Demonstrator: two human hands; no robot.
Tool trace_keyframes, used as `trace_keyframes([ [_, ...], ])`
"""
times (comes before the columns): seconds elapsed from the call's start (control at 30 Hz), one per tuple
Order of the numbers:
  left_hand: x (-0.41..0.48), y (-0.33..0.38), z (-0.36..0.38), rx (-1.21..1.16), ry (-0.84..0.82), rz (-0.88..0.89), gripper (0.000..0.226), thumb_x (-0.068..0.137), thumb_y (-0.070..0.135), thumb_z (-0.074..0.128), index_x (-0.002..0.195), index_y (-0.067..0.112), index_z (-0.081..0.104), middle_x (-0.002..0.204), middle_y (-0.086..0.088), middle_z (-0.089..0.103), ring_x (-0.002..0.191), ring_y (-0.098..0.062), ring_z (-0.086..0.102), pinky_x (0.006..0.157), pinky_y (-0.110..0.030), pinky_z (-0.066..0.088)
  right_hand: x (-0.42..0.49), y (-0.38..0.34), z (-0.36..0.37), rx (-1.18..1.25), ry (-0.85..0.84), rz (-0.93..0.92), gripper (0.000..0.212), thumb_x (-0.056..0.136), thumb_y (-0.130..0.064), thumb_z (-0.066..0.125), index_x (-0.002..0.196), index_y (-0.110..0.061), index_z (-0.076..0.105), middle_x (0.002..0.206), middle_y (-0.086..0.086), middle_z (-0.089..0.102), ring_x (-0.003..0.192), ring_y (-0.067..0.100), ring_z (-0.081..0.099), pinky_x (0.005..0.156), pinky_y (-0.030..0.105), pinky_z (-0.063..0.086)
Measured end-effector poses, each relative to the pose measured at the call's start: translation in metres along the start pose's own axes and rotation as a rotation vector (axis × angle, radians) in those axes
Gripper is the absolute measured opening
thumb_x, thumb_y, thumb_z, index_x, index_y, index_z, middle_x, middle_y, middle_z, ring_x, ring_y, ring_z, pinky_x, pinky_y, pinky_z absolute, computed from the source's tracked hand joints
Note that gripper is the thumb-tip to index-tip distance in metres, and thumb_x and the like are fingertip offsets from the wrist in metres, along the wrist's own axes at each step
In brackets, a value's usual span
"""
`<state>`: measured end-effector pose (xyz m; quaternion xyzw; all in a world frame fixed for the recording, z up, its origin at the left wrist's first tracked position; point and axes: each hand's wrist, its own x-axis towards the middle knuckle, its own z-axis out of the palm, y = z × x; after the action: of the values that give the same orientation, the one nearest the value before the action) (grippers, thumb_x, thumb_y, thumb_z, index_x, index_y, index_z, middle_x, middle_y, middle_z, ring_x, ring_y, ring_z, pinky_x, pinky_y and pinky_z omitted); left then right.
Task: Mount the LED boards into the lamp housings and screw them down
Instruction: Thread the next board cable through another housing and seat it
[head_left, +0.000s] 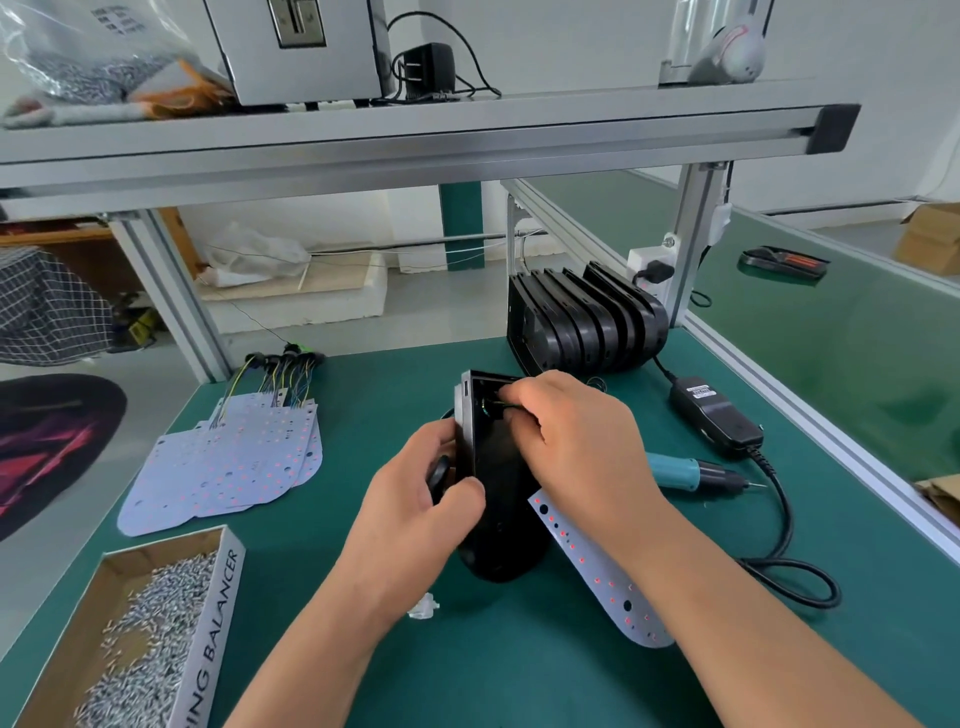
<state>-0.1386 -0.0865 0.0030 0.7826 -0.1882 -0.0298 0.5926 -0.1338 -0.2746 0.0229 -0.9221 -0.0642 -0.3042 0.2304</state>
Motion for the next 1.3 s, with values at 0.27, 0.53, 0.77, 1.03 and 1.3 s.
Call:
trace_keyframes([
  [0.27, -0.001, 0.000, 0.002, 0.081, 0.022, 0.042, 0.043, 0.082, 0.033, 0.057, 0.124, 0.033, 0.066, 0.100, 0.000, 0.074, 0.093, -0.036, 0.065, 0.089, -0.063, 0.057, -0.004, -0.006, 0.005, -0.084, 0.045, -0.062, 0.010, 0.096, -0.020, 0.066, 0.104, -0.018, 0.070, 0.086, 0.000, 0.064, 0.071, 0.031, 0.059, 0.059, 0.045, 0.048],
  [0.53, 0.000, 0.004, 0.005, 0.142, 0.027, 0.064, 0.051, 0.082, 0.034, 0.052, 0.132, 0.037, 0.062, 0.096, -0.003, 0.070, 0.082, -0.041, 0.060, 0.083, -0.064, 0.057, -0.001, -0.005, -0.001, -0.011, 0.102, -0.053, 0.017, 0.090, -0.010, 0.061, 0.098, -0.015, 0.076, 0.084, 0.003, 0.060, 0.068, 0.031, 0.057, 0.057, 0.043, 0.048],
  [0.77, -0.003, 0.008, 0.010, 0.329, 0.051, 0.120, 0.031, 0.080, 0.042, 0.051, 0.110, 0.036, 0.060, 0.064, 0.008, 0.042, 0.052, -0.014, 0.031, 0.050, -0.021, 0.031, 0.000, -0.014, 0.002, -0.093, 0.114, -0.042, 0.010, 0.080, 0.001, 0.073, 0.076, -0.004, 0.065, 0.075, 0.008, 0.053, 0.058, 0.033, 0.047, 0.048, 0.043, 0.043],
  [1.03, -0.002, 0.011, 0.012, 0.394, 0.040, 0.141, 0.023, 0.081, 0.043, 0.054, 0.096, 0.026, 0.053, 0.064, 0.008, 0.037, 0.049, -0.015, 0.029, 0.051, -0.025, 0.031, 0.002, -0.009, 0.006, 0.003, 0.163, -0.053, 0.013, 0.082, -0.001, 0.077, 0.078, -0.002, 0.065, 0.075, 0.010, 0.058, 0.060, 0.038, 0.054, 0.052, 0.047, 0.048],
  [1.3, -0.002, 0.012, 0.008, 0.367, 0.020, 0.135, 0.041, 0.081, 0.042, 0.051, 0.120, 0.053, 0.057, 0.068, -0.001, 0.045, 0.046, -0.014, 0.030, 0.050, -0.026, 0.033, 0.000, -0.004, 0.003, 0.276, 0.180, 0.120, 0.011, 0.092, -0.017, 0.078, 0.097, -0.017, 0.068, 0.088, -0.011, 0.073, 0.082, 0.010, 0.067, 0.076, 0.039, 0.054],
])
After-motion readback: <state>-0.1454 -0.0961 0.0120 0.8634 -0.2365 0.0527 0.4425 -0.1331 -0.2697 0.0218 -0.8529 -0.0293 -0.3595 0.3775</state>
